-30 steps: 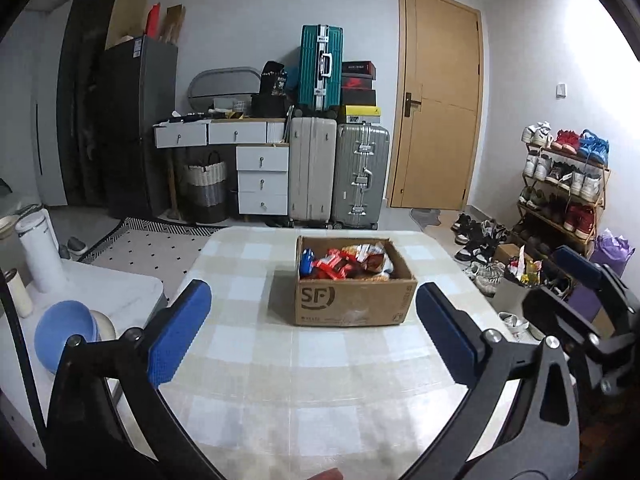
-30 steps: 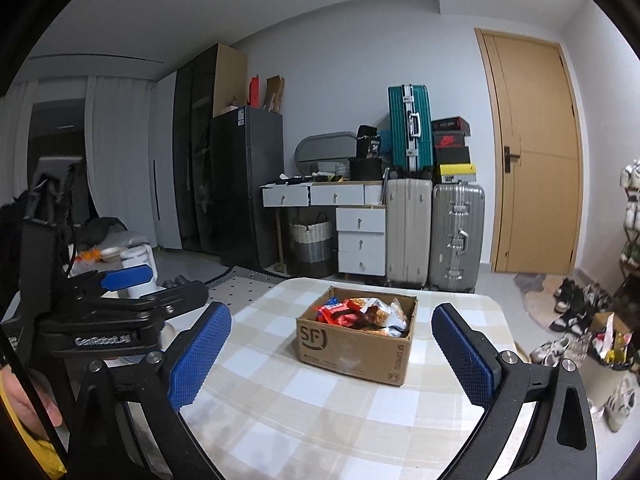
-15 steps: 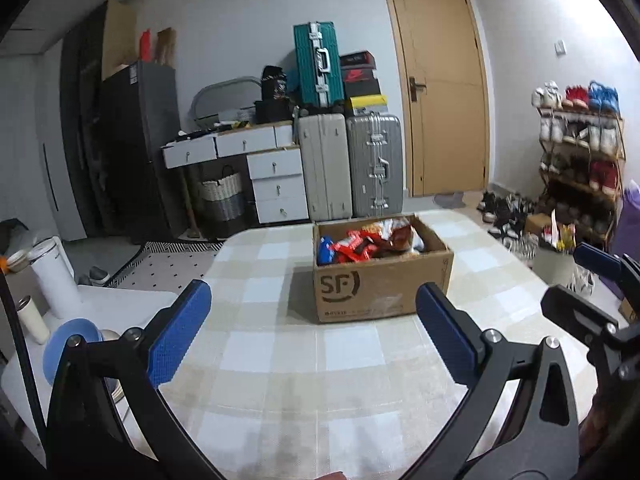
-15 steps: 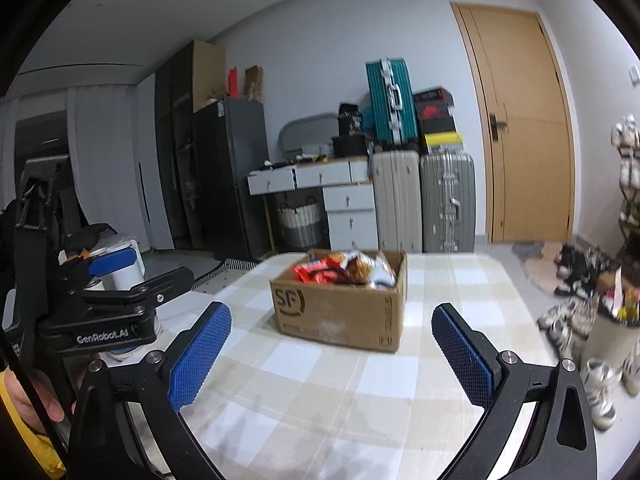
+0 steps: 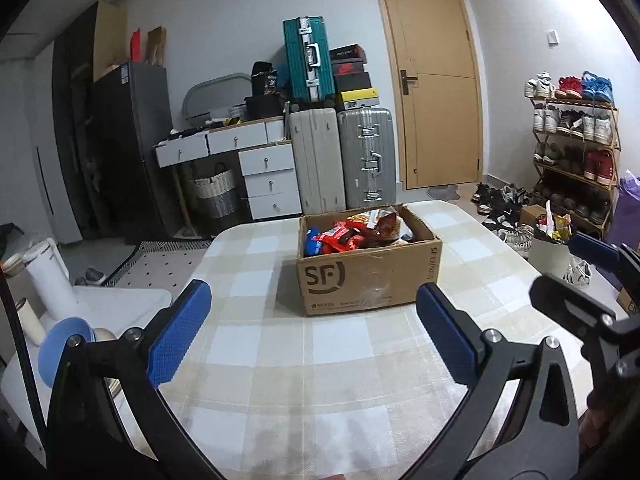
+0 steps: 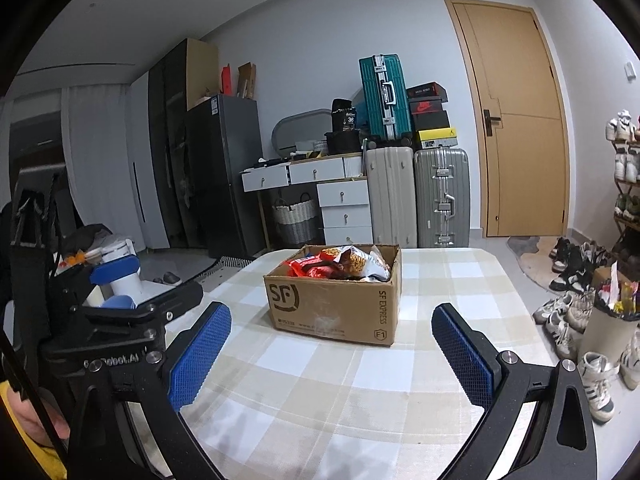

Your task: Organize snacks

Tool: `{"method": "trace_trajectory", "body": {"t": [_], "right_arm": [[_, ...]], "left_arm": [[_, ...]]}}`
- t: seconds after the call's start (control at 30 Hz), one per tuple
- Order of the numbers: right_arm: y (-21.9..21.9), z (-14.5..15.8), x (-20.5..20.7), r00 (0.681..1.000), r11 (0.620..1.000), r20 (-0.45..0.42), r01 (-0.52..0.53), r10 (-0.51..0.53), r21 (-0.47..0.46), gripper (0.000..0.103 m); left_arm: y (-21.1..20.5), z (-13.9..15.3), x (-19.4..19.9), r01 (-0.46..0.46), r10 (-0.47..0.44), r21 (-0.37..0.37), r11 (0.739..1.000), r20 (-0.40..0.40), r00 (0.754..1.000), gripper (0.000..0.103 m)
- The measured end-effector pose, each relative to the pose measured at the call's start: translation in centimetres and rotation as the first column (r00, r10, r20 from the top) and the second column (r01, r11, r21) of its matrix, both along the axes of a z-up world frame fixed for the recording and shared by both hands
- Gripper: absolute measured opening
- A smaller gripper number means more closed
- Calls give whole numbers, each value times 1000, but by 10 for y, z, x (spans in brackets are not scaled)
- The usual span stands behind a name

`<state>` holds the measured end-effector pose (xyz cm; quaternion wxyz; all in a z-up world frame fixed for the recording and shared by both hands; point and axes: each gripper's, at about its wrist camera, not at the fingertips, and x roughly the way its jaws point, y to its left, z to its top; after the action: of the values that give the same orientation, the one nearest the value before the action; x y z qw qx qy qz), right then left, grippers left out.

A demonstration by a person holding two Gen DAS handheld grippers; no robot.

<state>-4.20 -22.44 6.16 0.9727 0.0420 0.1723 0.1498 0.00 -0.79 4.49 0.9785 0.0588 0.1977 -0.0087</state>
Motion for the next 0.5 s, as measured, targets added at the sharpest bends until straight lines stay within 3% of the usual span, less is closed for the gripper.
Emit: {"method": "trace_trajectory", "body": {"t": [0.17,0.5], "right_arm": [[1,-1,-1,1000,1000,1,-1,1,1,102],[1,-4,-3,1000,1000,-3,-3,3,-2,102]], "left_arm": [[17,-4,5,-11,9,-82,997,-33,999,102],[23,-8,5,-24,22,-90,996,-25,999,102]]}}
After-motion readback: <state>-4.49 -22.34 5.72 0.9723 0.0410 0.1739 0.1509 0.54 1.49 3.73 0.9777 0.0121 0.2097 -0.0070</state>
